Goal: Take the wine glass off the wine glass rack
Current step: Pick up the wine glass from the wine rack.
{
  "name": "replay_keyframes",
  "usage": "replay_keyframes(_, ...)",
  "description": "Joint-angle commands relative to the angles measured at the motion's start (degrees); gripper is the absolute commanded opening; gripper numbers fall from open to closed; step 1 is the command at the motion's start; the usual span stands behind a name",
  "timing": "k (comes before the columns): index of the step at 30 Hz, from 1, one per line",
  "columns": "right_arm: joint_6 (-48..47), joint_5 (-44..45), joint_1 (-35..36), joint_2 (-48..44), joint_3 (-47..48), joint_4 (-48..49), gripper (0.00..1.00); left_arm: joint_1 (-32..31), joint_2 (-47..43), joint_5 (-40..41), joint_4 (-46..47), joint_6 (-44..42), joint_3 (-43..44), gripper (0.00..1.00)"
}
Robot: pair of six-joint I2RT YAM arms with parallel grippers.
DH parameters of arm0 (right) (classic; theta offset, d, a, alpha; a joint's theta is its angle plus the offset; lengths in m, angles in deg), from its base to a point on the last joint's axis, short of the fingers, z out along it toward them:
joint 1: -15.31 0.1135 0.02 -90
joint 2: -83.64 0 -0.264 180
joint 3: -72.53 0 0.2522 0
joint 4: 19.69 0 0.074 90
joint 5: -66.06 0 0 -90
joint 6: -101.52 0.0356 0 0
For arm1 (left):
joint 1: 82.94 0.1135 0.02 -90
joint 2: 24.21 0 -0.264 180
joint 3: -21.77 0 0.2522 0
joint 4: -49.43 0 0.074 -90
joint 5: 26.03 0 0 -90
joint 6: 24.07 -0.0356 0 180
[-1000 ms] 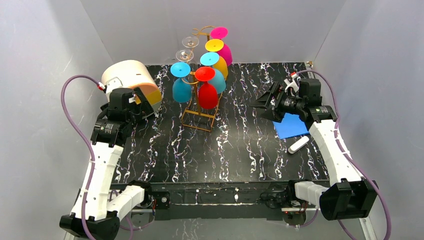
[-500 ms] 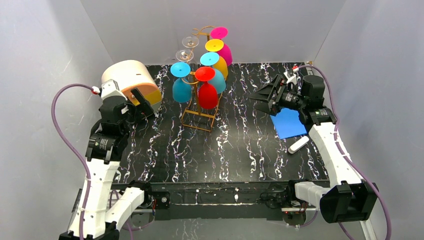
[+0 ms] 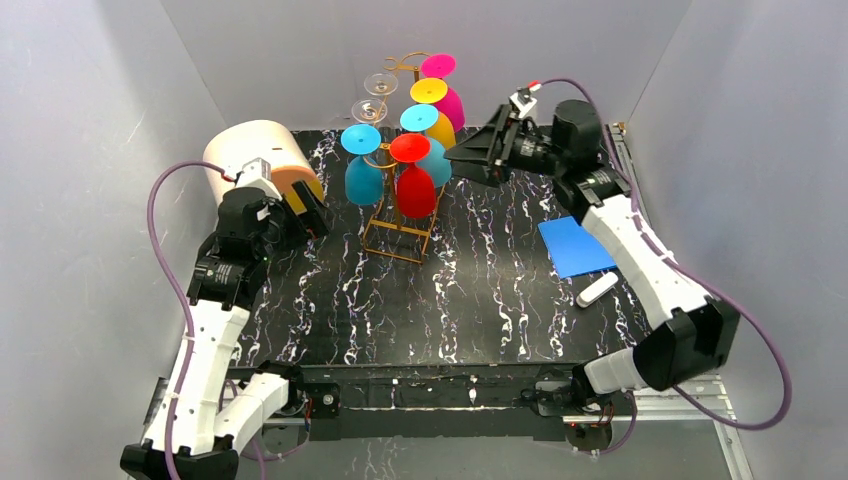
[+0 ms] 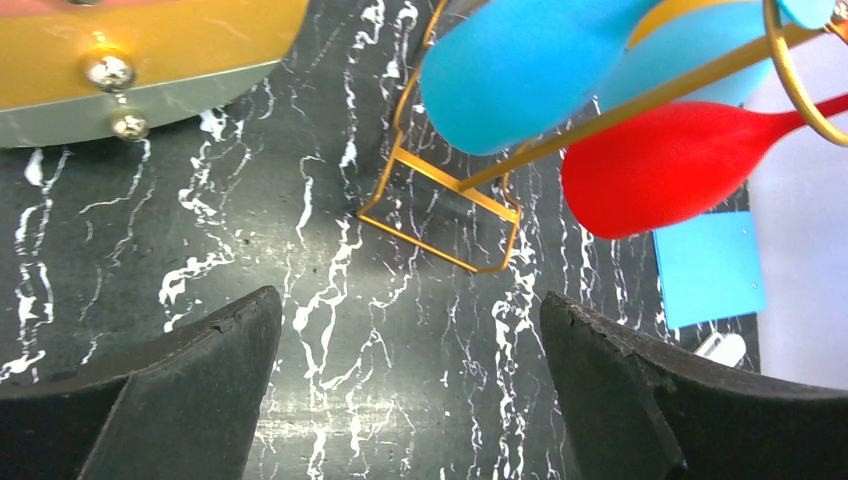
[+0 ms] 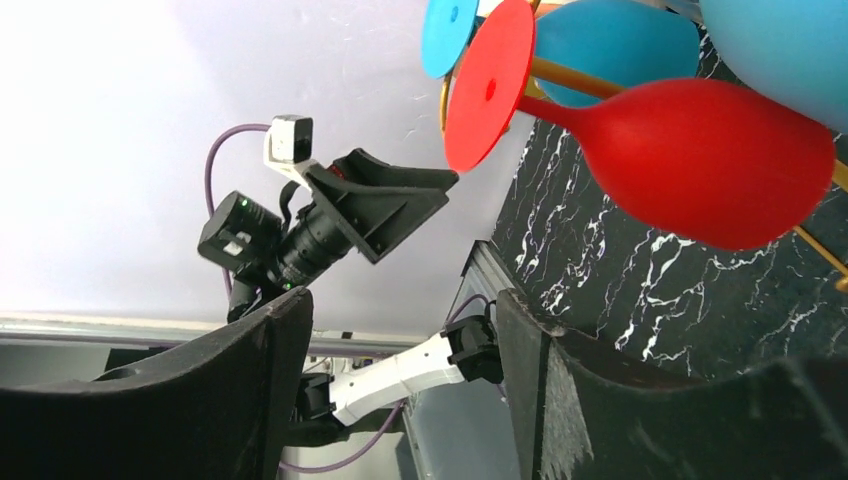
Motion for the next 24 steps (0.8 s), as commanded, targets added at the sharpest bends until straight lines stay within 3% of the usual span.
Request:
replay_keyframes(1, 1.61, 6.15, 3.68, 4.80, 5.54, -1.36, 0.73, 0.18, -0.12, -5.95, 1.22, -0.06, -1.27, 0.98)
replay_keyframes(6, 2.47, 8.58, 6.05, 10.02, 7.90, 1.30, 0.67, 0.18, -0.32, -6.48, 1.19, -0.74, -2.55, 0.98)
replay_keyframes(12, 4.74, 7.72, 6.52, 14.17, 9.74, 5.17, 0.60, 0.18, 0.83, -7.88, 1.19, -1.00, -1.81, 0.90)
replay_keyframes(24, 5.26, 9.36, 6.64, 14.12, 9.44, 5.79, 0.53, 0.18, 1.43, -8.58, 1.16, -1.11, -3.96, 0.86)
